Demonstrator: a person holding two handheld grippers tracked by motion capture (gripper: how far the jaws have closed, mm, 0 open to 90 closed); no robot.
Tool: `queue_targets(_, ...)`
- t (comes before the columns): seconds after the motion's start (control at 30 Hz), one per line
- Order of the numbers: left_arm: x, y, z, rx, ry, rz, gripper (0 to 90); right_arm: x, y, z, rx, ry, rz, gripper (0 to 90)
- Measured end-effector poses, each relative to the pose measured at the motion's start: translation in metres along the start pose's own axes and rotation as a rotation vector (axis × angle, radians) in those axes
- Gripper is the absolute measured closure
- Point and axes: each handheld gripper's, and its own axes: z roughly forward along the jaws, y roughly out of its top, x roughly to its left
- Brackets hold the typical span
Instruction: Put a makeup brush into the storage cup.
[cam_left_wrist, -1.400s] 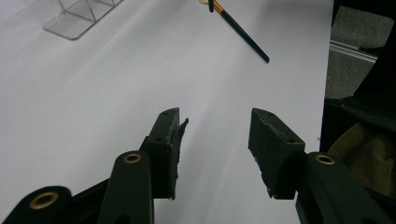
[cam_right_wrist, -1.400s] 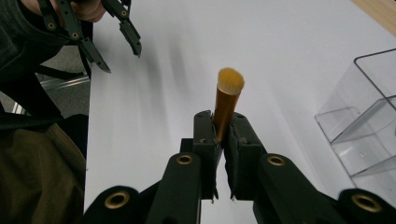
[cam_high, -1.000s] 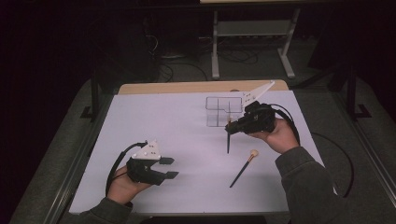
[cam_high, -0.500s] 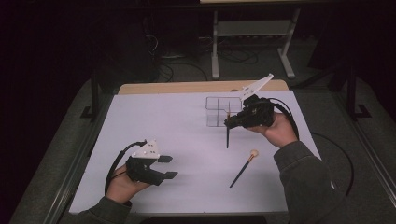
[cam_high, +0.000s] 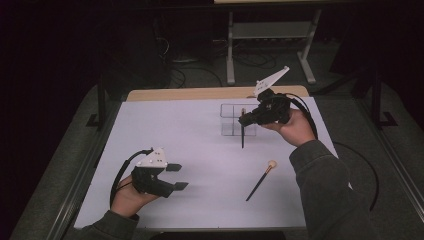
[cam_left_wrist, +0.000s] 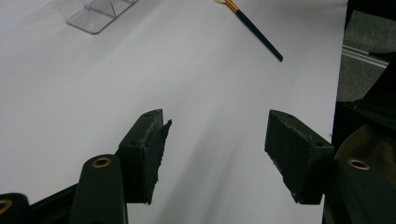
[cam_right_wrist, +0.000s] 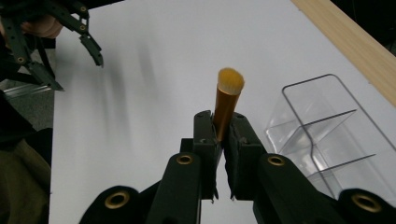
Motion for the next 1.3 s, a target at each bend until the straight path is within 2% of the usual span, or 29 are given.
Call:
queue_targets(0.13,0.003,-0.002,-0.001,0.003,0.004,-0.008,36.9,-0.007,0.007,-0.002,-0.007,-0.007,0.005,82.6)
queue_targets(0.2,0.003,-0.002,-0.001,0.002,0.006,-0.008,36.7,-0.011,0.009,-0.002,-0.004,-0.017,-0.015,82.6)
queue_targets(0.23,0.003,-0.002,-0.001,0.000,0.006,-0.009,36.7,-0.012,0.012,-0.003,-0.004,-0.014,0.000,82.7)
queue_targets(0.37,0.004,-0.001,-0.002,-0.006,0.008,-0.006,36.3,-0.019,0.019,-0.003,-0.006,-0.023,-0.005,82.6)
queue_targets(0.4,0.004,-0.001,-0.003,-0.005,0.008,-0.007,36.3,-0.019,0.021,-0.003,-0.006,-0.021,0.010,82.7)
queue_targets(0.5,0.004,-0.002,-0.003,-0.014,0.009,-0.021,35.8,-0.024,0.026,-0.003,0.002,-0.030,0.001,82.6)
queue_targets(0.53,0.005,-0.002,-0.004,-0.005,0.010,-0.007,35.8,-0.026,0.028,-0.003,0.000,-0.031,-0.003,82.6)
queue_targets(0.73,0.006,-0.001,-0.005,-0.009,0.013,-0.003,35.6,-0.033,0.040,0.002,-0.003,-0.036,0.010,82.6)
queue_targets(1.3,0.008,-0.002,-0.007,-0.019,0.006,-0.011,35.3,-0.054,0.068,0.001,-0.015,-0.074,0.018,82.6)
